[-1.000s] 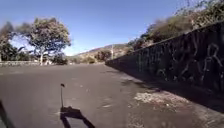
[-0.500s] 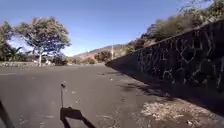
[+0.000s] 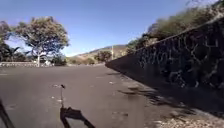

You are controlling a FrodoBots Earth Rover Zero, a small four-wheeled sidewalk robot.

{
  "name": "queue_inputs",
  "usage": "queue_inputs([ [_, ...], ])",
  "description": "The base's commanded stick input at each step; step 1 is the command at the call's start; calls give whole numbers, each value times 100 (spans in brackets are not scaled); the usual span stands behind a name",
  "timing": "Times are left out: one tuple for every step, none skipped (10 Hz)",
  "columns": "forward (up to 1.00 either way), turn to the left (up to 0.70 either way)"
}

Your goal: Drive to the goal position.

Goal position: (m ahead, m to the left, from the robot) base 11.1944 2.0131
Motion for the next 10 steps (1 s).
queue_inputs([
  [100, 0],
  [100, 0],
  [100, 0],
  [100, 0],
  [100, 0],
  [100, 0],
  [100, 0],
  [100, 0],
  [100, 0],
  [100, 0],
])
